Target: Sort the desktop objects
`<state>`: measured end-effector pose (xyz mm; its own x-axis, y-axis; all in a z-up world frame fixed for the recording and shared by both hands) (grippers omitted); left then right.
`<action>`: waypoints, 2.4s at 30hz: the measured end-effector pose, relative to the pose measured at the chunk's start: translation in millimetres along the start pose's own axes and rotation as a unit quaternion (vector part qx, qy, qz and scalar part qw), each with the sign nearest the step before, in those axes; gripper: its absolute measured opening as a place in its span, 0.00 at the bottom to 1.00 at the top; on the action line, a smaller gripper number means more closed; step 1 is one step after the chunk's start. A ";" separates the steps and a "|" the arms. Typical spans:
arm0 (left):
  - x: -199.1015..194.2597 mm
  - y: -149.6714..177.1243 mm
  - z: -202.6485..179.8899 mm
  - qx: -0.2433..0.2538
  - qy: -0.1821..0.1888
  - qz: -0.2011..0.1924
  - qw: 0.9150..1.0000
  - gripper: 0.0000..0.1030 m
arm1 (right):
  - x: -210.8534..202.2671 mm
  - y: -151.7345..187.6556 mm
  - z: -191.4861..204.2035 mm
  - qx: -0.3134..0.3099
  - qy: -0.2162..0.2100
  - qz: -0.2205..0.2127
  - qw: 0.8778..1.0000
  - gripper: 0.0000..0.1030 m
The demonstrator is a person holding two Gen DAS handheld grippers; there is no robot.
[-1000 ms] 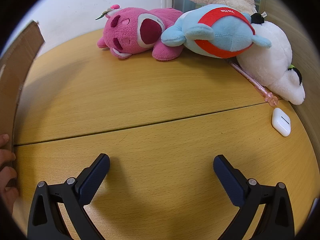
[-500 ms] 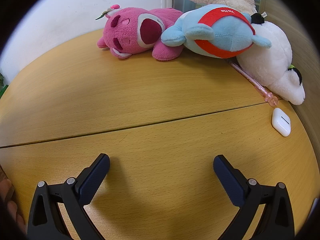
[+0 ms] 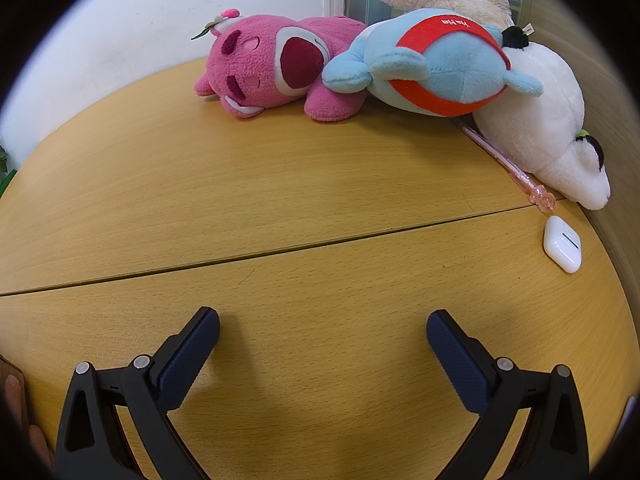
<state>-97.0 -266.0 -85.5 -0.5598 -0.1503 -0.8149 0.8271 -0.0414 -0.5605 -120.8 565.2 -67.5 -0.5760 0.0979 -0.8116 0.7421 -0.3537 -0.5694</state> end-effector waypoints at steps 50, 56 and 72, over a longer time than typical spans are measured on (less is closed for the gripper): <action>0.3 0.6 -0.3 -0.003 -0.003 0.000 1.000 1.00 | 4.0 1.1 3.4 -0.001 -0.001 0.000 1.000 1.00; 0.8 0.2 0.1 -0.003 -0.003 0.000 1.000 1.00 | 4.0 0.9 3.4 -0.001 -0.001 0.000 1.000 1.00; 0.4 0.9 -0.4 -0.006 -0.004 0.000 1.000 1.00 | 4.1 0.6 3.4 -0.002 -0.002 0.000 1.000 1.00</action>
<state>-96.5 -265.7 -86.3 -0.5591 -0.1588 -0.8138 0.8266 -0.0301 -0.5620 -123.9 562.2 -70.7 -0.5772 0.0948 -0.8111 0.7434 -0.3501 -0.5700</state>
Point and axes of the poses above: each gripper's, at about its wrist camera, not at the fingertips, and x roughly the way its jaws point, z to its left, y to its underside, the point moved 3 cm from there along x, roughly the way its jaws point, and after that the axes turned 14 degrees about x, right-handed, at the moved point
